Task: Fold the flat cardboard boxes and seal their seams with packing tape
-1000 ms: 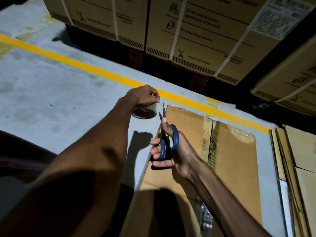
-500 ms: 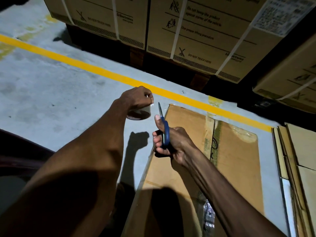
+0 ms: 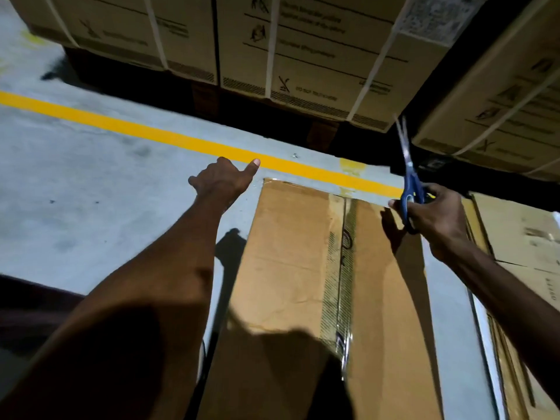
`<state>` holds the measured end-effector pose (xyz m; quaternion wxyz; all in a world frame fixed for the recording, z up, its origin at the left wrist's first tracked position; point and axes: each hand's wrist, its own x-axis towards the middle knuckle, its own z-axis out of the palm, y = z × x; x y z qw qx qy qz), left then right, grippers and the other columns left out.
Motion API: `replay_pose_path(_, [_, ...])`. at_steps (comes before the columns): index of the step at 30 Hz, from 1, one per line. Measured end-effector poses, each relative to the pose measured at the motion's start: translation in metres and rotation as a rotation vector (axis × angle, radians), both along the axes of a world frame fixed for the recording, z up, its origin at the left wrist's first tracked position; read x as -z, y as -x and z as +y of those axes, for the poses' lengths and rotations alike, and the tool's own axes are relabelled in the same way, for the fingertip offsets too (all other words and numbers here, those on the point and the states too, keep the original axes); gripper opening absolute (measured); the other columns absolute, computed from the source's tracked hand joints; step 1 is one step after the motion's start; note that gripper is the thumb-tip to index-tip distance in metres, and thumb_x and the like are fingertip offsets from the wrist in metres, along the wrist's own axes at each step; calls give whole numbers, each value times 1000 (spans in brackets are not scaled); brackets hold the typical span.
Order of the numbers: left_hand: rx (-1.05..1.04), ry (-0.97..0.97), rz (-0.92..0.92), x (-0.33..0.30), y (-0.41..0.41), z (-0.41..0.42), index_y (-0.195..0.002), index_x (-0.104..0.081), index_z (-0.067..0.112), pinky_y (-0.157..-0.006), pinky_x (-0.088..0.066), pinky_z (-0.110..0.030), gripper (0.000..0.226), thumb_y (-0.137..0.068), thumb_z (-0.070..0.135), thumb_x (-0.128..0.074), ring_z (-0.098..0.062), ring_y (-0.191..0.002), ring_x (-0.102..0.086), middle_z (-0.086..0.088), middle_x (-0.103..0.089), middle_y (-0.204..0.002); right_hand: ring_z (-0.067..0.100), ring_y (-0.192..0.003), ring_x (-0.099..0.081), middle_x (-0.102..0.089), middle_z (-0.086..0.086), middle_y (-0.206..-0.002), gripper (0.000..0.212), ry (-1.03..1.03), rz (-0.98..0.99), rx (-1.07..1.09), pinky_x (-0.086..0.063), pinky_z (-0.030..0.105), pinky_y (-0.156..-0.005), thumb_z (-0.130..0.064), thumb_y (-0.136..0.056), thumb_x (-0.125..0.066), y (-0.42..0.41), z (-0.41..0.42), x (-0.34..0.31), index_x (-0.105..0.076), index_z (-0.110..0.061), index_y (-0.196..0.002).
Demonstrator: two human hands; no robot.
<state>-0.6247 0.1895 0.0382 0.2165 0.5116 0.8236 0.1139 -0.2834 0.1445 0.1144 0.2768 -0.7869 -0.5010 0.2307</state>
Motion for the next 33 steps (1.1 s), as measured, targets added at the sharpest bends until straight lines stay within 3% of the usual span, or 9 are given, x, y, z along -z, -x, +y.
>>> replay_pose_path(5, [36, 34, 72, 14, -17, -1, -128, -49, 6, -100, -32, -47, 83, -93, 77, -23, -39, -115, -57, -19, -62, -122, 29, -94, -69, -70, 7, -99, 50, -59, 263, 187, -56, 44, -78, -35, -69, -90, -24, 9, 36, -66, -16, -107])
replay_pose_path(8, [22, 13, 40, 20, -20, -5, -121, -55, 11, -97, -34, -48, 79, -92, 77, -24, -38, -110, -59, -15, -65, -117, 28, -96, -64, -64, 3, -101, 41, -79, 185, 195, -53, 42, -84, -26, -80, -84, -23, 9, 49, -61, -19, -113])
replay_pose_path(12, [23, 2, 46, 24, -18, -5, -110, -59, 13, -95, -40, -49, 80, -89, 81, -22, -36, -99, -61, -11, -67, -104, 28, -95, -64, -67, 3, -102, 31, -83, 63, 221, -50, 37, -81, -26, -84, -77, -23, 8, 55, -62, -19, -110])
replay_pose_path(17, [7, 17, 8, 29, -18, -4, -102, -63, 14, -96, -45, -51, 83, -87, 83, -19, -34, -95, -63, -12, -68, -98, 29, -94, -65, -66, 4, -96, 53, -3, 101, 328, -54, 44, -87, -46, -73, -87, -30, 9, 53, -64, -12, -106])
replay_pose_path(23, [21, 40, 86, 26, -22, -6, -111, -59, 11, -96, -42, -49, 83, -92, 79, -15, -36, -99, -61, -16, -66, -105, 27, -79, -63, -65, 6, -86, 51, 93, 240, 297, -48, 36, -71, -65, -83, -69, -43, -7, 62, -63, -15, -93])
replay_pose_path(26, [15, 11, 171, 15, -25, -15, -120, -52, 8, -96, -36, -48, 67, -100, 65, -23, -40, -107, -60, -20, -64, -115, 24, -57, -51, -54, 6, -64, 61, 191, 354, 294, -38, 35, -61, -73, -83, -59, -48, -24, 68, -54, -16, -66])
replay_pose_path(28, [-45, 7, 174, 2, -24, -25, -128, -47, 6, -101, -34, -47, 53, -105, 50, -29, -43, -117, -56, -23, -60, -126, 23, -55, -47, -50, 5, -62, 59, 197, 330, 273, -35, 33, -59, -70, -85, -62, -50, -35, 65, -51, -16, -63])
replay_pose_path(31, [-153, -20, 14, -20, -6, -41, -132, -47, 7, -104, -36, -46, 42, -103, 37, -40, -42, -123, -52, -22, -56, -134, 33, -81, -63, -65, 10, -87, 46, 91, 93, 268, -44, 35, -69, -60, -88, -65, -51, -53, 47, -62, -14, -92])
replay_pose_path(33, [-166, -56, -137, -37, 14, -52, -127, -52, 11, -98, -42, -45, 34, -101, 33, -46, -39, -117, -55, -19, -58, -131, 40, -97, -64, -69, 16, -102, 53, -18, -20, 260, -48, 40, -79, -55, -88, -67, -48, -68, 27, -64, -11, -116])
